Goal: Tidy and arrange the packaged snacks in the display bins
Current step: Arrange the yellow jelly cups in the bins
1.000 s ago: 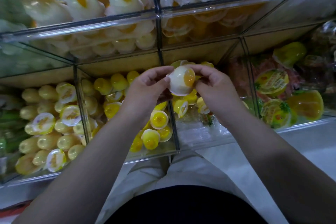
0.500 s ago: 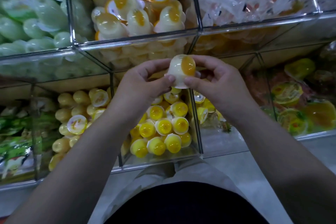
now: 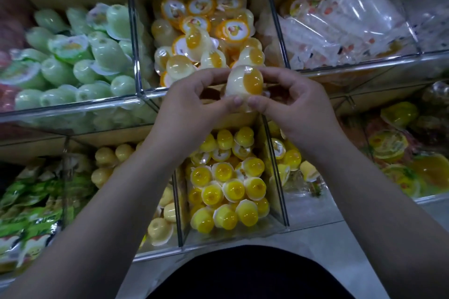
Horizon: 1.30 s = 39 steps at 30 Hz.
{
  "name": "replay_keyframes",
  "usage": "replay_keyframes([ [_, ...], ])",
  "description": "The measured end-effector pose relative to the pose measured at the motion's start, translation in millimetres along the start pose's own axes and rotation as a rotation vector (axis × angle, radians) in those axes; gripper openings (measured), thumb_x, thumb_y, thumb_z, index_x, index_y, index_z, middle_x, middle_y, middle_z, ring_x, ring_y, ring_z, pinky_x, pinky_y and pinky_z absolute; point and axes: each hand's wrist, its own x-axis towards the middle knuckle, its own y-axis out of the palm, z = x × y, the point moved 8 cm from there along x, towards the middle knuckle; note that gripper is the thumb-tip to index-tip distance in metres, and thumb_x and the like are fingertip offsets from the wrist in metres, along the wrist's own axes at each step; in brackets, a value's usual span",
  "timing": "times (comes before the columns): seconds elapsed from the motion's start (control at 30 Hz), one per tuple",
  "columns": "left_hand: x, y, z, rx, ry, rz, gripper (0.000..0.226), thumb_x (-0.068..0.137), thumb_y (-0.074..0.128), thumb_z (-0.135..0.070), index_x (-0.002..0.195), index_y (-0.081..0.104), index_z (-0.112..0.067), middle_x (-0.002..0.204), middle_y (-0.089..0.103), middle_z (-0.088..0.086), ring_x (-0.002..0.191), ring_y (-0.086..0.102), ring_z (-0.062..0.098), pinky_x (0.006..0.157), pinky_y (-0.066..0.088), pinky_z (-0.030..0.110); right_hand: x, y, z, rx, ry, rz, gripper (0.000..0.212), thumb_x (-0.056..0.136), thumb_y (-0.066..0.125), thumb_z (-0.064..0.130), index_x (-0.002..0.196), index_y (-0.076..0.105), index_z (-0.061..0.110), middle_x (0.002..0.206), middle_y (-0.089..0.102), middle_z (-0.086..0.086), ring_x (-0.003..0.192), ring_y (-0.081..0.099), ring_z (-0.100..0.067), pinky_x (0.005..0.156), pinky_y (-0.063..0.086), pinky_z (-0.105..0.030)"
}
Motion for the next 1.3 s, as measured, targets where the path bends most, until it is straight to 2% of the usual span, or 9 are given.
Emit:
replay_keyframes([
  [0.17, 16.2, -15.5, -10.6, 0.097, 0.034, -0.05, 0.034, 0.082, 0.076, -0.025, 0.114, 0.068, -0.034, 0.102, 0.068, -0.021, 0.093, 0.064, 0.004, 0.078, 0.053, 0.023, 18.8, 3.2, 12.1, -0.045, -0.044, -0.023, 0.039, 0.081, 0.075, 0.012, 0.115, 0.063, 0.027, 0.112, 0.068, 0.007, 0.105, 0.065, -0.004, 0.086, 0.051, -0.018],
  [0.33, 33.4, -24.7, -23.5, 0.305, 0.141, -0.102, 0.039, 0.083, 0.074, -0.031, 0.12, 0.065, -0.033, 0.111, 0.062, -0.012, 0.101, 0.056, 0.003, 0.081, 0.038, 0.007, 39.2, 3.9, 19.8, -0.159, -0.077, -0.048, 0.039, 0.082, 0.073, 0.015, 0.119, 0.063, 0.026, 0.112, 0.067, 0.01, 0.107, 0.063, -0.004, 0.093, 0.052, -0.026],
  [0.43, 44.6, -26.8, -29.0, 0.417, 0.203, -0.144, 0.041, 0.083, 0.072, -0.036, 0.123, 0.064, -0.032, 0.111, 0.062, -0.011, 0.105, 0.054, 0.013, 0.088, 0.041, 0.025, 52.2, 4.2, 24.4, -0.236, -0.078, -0.062, 0.042, 0.084, 0.073, 0.017, 0.123, 0.061, 0.025, 0.113, 0.065, 0.013, 0.109, 0.06, -0.001, 0.094, 0.05, -0.023],
  [0.73, 93.6, -30.8, -35.2, 0.604, 0.259, -0.207, 0.046, 0.084, 0.068, -0.045, 0.127, 0.062, -0.03, 0.116, 0.066, -0.009, 0.115, 0.052, 0.022, 0.099, 0.039, 0.054, 100.0, 2.5, 23.0, -0.389, -0.106, -0.1, 0.043, 0.086, 0.07, 0.018, 0.127, 0.059, 0.024, 0.109, 0.058, 0.023, 0.111, 0.056, 0.001, 0.098, 0.048, -0.024],
  [0.9, 121.0, -27.8, -17.0, 0.644, 0.233, -0.185, 0.052, 0.078, 0.061, -0.055, 0.124, 0.065, -0.032, 0.117, 0.068, -0.011, 0.113, 0.058, 0.02, 0.098, 0.041, 0.055, 122.0, 4.1, 7.9, -0.441, -0.085, -0.099, 0.042, 0.086, 0.069, 0.017, 0.126, 0.059, 0.025, 0.106, 0.055, 0.028, 0.111, 0.056, 0.0, 0.099, 0.047, -0.025],
  [1.03, 124.6, -24.8, -5.6, 0.666, 0.156, -0.192, 0.051, 0.083, 0.066, -0.046, 0.131, 0.06, -0.03, 0.122, 0.066, -0.007, 0.121, 0.054, 0.021, 0.106, 0.032, 0.059, 127.5, 7.4, -4.2, -0.531, -0.077, -0.071, 0.048, 0.088, 0.067, 0.017, 0.134, 0.054, 0.02, 0.125, 0.06, 0.008, 0.118, 0.056, -0.01, 0.103, 0.046, -0.031],
  [1.17, 124.1, -20.4, -2.2, 0.763, 0.091, -0.163, 0.048, 0.089, 0.065, -0.035, 0.136, 0.054, -0.032, 0.126, 0.063, -0.003, 0.128, 0.043, 0.025, 0.113, 0.018, 0.059, 131.0, 13.5, -12.7, -0.674, -0.044, -0.008, 0.05, 0.09, 0.064, 0.021, 0.138, 0.05, 0.021, 0.131, 0.059, 0.0, 0.121, 0.053, -0.017, 0.101, 0.045, -0.035],
  [1.23, 125.0, -19.5, -1.5, 0.744, 0.103, -0.137, 0.047, 0.087, 0.064, -0.036, 0.133, 0.057, -0.03, 0.123, 0.065, -0.001, 0.124, 0.047, 0.027, 0.109, 0.028, 0.059, 131.9, 15.5, -16.4, -0.698, -0.031, 0.011, 0.051, 0.09, 0.063, 0.02, 0.139, 0.048, 0.021, 0.133, 0.056, -0.002, 0.122, 0.051, -0.019, 0.102, 0.044, -0.034],
  [1.3, 126.2, -19.4, -0.3, 0.712, 0.112, -0.116, 0.046, 0.086, 0.064, -0.035, 0.131, 0.06, -0.027, 0.121, 0.066, 0.0, 0.12, 0.051, 0.027, 0.103, 0.039, 0.05, 131.6, 16.4, -18.9, -0.692, -0.02, 0.013, 0.052, 0.089, 0.062, 0.018, 0.139, 0.048, 0.02, 0.134, 0.053, -0.003, 0.124, 0.049, -0.02, 0.103, 0.042, -0.034],
])
